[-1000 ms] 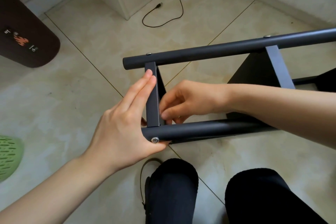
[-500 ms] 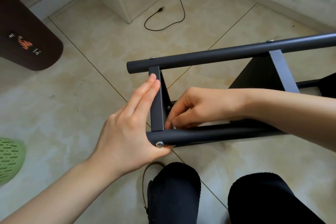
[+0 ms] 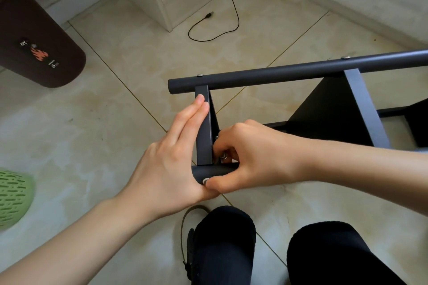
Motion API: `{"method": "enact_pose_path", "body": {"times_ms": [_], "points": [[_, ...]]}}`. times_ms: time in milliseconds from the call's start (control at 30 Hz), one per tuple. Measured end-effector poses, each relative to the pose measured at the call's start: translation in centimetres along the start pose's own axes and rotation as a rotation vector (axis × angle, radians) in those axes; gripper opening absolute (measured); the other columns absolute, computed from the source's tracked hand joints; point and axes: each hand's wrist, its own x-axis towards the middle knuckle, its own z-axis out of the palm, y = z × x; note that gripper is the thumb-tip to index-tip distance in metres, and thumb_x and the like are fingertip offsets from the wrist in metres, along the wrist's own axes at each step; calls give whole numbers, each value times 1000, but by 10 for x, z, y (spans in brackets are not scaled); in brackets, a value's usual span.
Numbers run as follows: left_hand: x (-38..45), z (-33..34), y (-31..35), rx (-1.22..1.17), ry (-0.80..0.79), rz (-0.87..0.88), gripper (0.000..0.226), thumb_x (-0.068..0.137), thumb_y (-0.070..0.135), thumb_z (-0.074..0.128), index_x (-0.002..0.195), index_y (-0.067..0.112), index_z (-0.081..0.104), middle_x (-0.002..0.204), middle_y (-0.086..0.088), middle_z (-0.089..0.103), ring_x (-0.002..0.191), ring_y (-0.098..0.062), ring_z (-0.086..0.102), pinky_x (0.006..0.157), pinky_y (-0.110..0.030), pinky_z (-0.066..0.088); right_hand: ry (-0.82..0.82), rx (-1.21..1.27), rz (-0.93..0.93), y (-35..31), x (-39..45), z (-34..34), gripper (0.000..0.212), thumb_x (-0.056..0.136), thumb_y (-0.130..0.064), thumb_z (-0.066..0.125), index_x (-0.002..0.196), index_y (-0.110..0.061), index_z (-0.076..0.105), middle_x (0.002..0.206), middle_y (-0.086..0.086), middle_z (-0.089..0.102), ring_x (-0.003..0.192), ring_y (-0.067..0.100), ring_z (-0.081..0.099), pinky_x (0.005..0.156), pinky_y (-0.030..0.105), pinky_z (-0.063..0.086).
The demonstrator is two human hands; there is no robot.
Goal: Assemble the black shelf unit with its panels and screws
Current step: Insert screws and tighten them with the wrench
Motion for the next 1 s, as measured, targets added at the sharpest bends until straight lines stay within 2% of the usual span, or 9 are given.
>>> {"method": "enact_pose_path", "body": {"times_ms": [167, 300, 433, 533, 667, 767, 867, 933, 1000], "points": [[2, -4, -6, -96, -117, 67, 142, 48, 80, 75, 159, 36, -2, 156, 38, -14, 131, 12, 29, 78, -15, 38, -64, 108, 95, 5, 7, -5, 50, 75, -48, 80, 72, -1, 64, 55, -1, 41, 48, 9, 33, 44, 20, 29], [4, -7, -11, -137, -157, 80, 134, 51, 89, 62, 153, 47, -15, 154, 39, -21, 127, 36, -2, 96, -22, 36, -139, 220, 65, 11, 8, -8, 56, 76, -48, 80, 77, 5, 61, 64, 7, 42, 58, 15, 34, 52, 28, 27], [4, -10, -15, -142, -240, 58, 119, 60, 86, 54, 145, 57, -24, 152, 39, -26, 130, 12, 29, 94, -23, 40, -174, 332, 72, 17, 6, -10, 47, 86, -43, 73, 79, 2, 63, 66, 10, 44, 61, 15, 38, 57, 31, 31], [3, -12, -16, -112, -306, 32, 114, 64, 79, 49, 143, 56, -29, 149, 39, -32, 94, 8, 56, 78, -14, 41, -168, 386, 144, 25, 8, -10, 39, 96, -38, 59, 88, -1, 69, 65, 5, 50, 62, 13, 43, 60, 28, 36], [6, -16, -19, -155, -382, 20, 110, 66, 80, 46, 138, 59, -35, 146, 40, -36, 99, 28, 43, 73, 1, 36, -159, 512, 312, 34, 14, -10, 35, 100, -24, 44, 101, -9, 76, 78, -1, 58, 69, 15, 47, 59, 23, 41], [7, -22, -20, -113, -400, 10, 109, 64, 87, 46, 137, 65, -32, 148, 42, -33, 98, 3, 59, 71, 0, 38, -134, 489, 317, 37, 16, -10, 33, 98, -18, 45, 102, -12, 77, 78, 0, 58, 65, 12, 45, 57, 24, 40], [6, -25, -20, -21, -346, 56, 110, 66, 91, 41, 148, 56, -22, 154, 38, -25, 75, 2, 59, 65, -3, 39, -144, 455, 307, 37, 18, -9, 31, 97, -17, 46, 102, -14, 77, 69, -8, 60, 57, 6, 47, 56, 21, 42], [6, -23, -22, 26, -282, 110, 112, 71, 89, 41, 158, 39, -10, 160, 30, -16, 100, 3, 48, 69, -1, 38, -137, 436, 293, 36, 19, -7, 31, 98, -16, 45, 99, -16, 76, 61, -12, 60, 53, 2, 50, 54, 17, 45], [6, -21, -23, 72, -225, 148, 111, 75, 88, 39, 161, 30, -1, 164, 24, -9, 116, -16, 32, 80, -7, 36, -108, 413, 276, 37, 20, -5, 32, 98, -10, 43, 103, -15, 74, 60, -13, 60, 51, 2, 50, 54, 14, 45]]}}
